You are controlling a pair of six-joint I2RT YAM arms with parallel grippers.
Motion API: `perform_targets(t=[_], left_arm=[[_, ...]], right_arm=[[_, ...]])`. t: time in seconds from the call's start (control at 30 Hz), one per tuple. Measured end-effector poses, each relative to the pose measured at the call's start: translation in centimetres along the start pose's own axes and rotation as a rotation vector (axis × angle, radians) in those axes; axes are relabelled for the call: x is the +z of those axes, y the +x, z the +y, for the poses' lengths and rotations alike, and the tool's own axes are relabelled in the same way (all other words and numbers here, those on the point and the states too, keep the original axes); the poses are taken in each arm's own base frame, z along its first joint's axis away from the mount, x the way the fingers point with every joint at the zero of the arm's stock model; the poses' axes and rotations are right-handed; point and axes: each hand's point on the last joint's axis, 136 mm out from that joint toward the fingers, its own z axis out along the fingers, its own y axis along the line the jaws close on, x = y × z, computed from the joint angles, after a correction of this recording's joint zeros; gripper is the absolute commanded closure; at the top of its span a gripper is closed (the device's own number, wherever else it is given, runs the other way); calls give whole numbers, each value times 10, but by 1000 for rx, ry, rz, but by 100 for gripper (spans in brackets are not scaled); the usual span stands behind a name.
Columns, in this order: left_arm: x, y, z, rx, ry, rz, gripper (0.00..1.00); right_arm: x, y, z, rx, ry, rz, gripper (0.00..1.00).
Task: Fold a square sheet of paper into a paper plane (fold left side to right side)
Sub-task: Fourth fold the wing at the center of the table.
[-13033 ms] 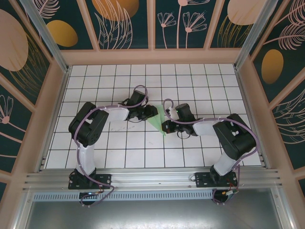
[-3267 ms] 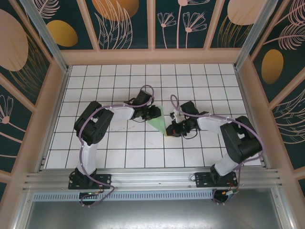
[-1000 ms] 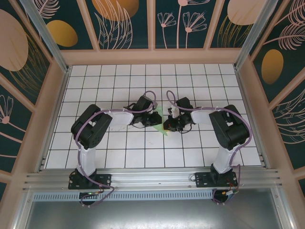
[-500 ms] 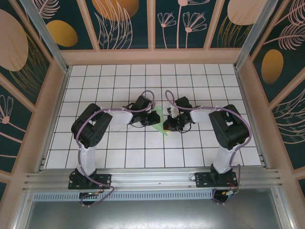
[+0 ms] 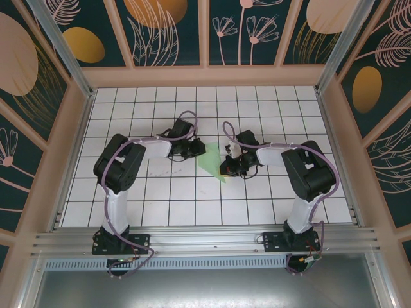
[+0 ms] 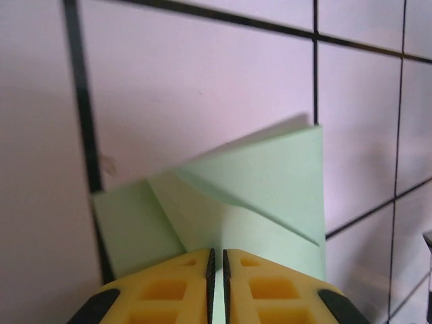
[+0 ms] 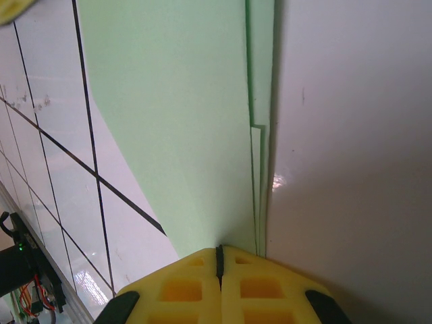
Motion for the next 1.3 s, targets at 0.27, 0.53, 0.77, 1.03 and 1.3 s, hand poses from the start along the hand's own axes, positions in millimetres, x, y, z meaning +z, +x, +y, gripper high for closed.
perform_targets(t=[0.27, 0.53, 0.77, 1.03, 1.3], left_arm=[[0, -8, 6, 17, -18, 1, 85], [-7, -29, 23, 11, -39, -33, 85], [-15, -55, 40, 0, -89, -95, 85], [-39, -29, 28, 25, -34, -97, 85], [-29, -1, -23, 120, 94, -36, 85]], right_arm=[[0, 0, 0, 1, 0, 1, 100], [0, 1, 0, -1, 0, 1, 100], [1, 1, 1, -3, 0, 3, 100], [1, 1, 1, -4, 0, 3, 100], [1, 1, 1, -5, 1, 3, 100]])
